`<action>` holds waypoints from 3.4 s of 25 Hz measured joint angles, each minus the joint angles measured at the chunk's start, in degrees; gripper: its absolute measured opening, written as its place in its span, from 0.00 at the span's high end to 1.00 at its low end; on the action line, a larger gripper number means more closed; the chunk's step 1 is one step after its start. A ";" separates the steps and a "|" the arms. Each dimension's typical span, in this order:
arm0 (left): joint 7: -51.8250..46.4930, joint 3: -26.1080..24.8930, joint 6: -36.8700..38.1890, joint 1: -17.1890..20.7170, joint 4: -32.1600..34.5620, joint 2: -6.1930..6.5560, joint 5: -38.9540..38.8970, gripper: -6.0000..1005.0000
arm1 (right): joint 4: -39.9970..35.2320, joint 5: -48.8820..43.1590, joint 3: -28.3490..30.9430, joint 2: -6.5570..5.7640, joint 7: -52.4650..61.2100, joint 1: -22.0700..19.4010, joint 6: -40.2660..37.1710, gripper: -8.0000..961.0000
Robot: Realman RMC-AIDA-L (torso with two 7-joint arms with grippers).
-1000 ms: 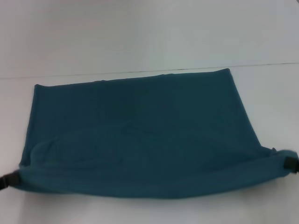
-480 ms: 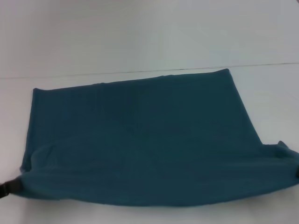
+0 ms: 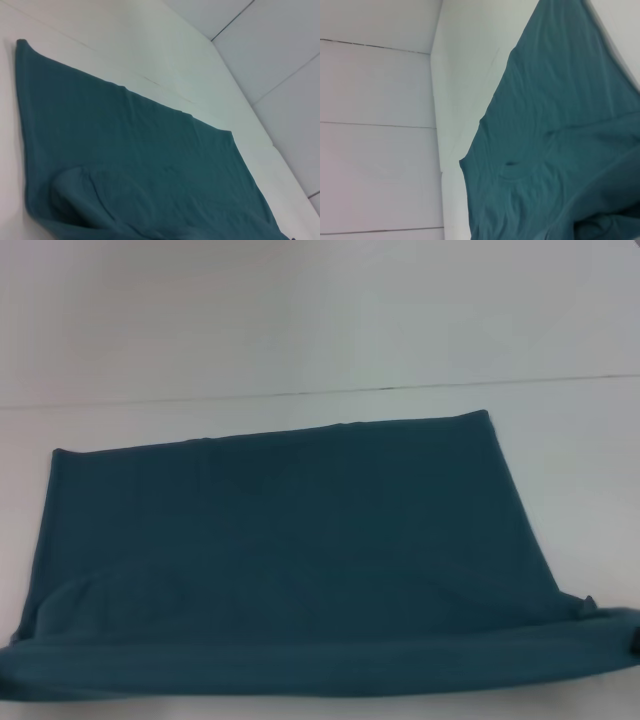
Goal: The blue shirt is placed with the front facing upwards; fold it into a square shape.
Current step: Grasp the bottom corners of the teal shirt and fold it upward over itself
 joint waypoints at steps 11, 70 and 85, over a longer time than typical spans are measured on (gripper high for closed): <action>0.25 -1.81 2.12 0.71 0.02 0.00 0.28 0.99 | 0.75 -0.15 1.39 -0.43 -0.54 -1.57 0.14 0.89; 3.49 8.34 -50.31 -31.56 40.21 10.83 5.06 0.97 | 26.47 0.85 -7.24 -8.15 -4.50 32.09 51.14 0.89; 3.29 8.01 -53.93 -31.35 38.53 9.63 4.82 0.77 | 26.14 5.65 -7.14 -8.22 -7.95 31.63 52.16 0.60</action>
